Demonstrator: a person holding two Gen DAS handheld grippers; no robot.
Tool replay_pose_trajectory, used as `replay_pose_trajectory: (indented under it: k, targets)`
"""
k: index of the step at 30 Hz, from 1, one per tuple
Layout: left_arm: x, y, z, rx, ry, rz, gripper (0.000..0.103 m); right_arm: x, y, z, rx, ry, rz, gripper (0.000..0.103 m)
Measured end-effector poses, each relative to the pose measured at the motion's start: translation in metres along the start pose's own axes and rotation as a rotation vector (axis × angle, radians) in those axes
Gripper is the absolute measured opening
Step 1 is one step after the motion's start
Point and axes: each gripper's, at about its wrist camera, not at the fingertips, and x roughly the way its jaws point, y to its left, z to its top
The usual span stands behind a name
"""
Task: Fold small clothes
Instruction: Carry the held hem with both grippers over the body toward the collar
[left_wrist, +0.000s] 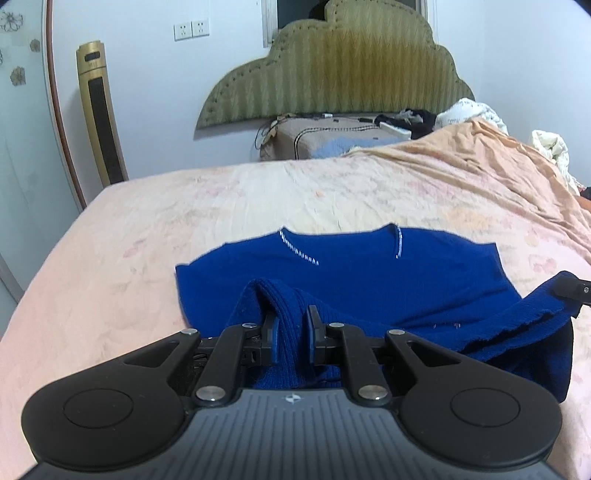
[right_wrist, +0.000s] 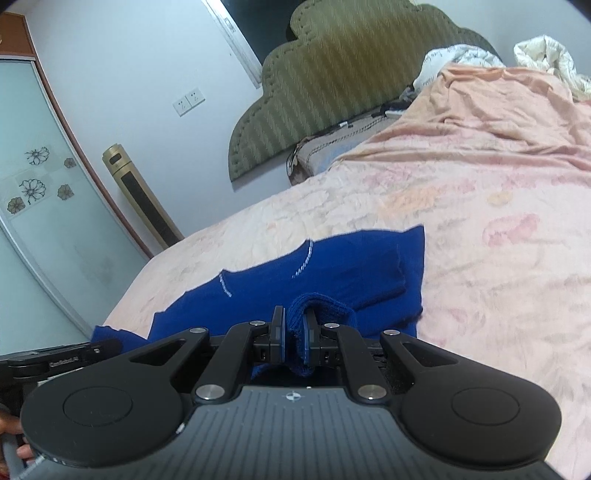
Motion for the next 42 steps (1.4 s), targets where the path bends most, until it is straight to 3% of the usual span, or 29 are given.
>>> replay_pose_trajectory:
  k: [10, 18, 22, 25, 29, 34, 36, 37, 40, 42]
  targets:
    - [0.014, 0.002, 0.027, -0.008, -0.031, 0.016, 0.014, 0.017, 0.002, 0.027, -0.02, -0.059, -0.014, 0.013]
    - [0.05, 0.004, 0.049, -0.008, 0.001, 0.026, 0.014, 0.04, -0.008, 0.049, -0.012, -0.102, -0.056, 0.012]
    - [0.059, 0.002, 0.044, 0.002, 0.018, 0.024, 0.014, 0.052, -0.017, 0.044, -0.002, -0.035, -0.043, 0.02]
    - [0.062, 0.002, 0.039, 0.012, 0.024, 0.023, 0.014, 0.059, -0.027, 0.027, 0.025, 0.051, -0.045, 0.038]
    - [0.064, 0.002, 0.035, 0.018, 0.028, 0.023, 0.014, 0.071, -0.042, 0.003, 0.081, 0.161, -0.024, 0.04]
    - [0.066, 0.004, 0.034, 0.009, 0.031, 0.02, 0.014, 0.098, -0.037, -0.018, 0.039, 0.267, -0.013, 0.043]
    - [0.063, 0.006, 0.033, -0.004, 0.029, 0.018, 0.014, 0.102, -0.027, -0.019, -0.006, 0.268, 0.0, 0.029]
    - [0.06, 0.008, 0.032, -0.01, 0.025, 0.016, 0.014, 0.101, -0.023, -0.016, -0.022, 0.262, 0.007, 0.01]
    - [0.047, 0.014, 0.034, -0.03, 0.009, -0.005, 0.014, 0.081, -0.014, -0.002, -0.026, 0.189, 0.066, 0.009]
    - [0.041, 0.016, 0.037, -0.03, -0.01, -0.005, 0.014, 0.063, -0.015, 0.012, 0.043, 0.13, 0.137, 0.009]
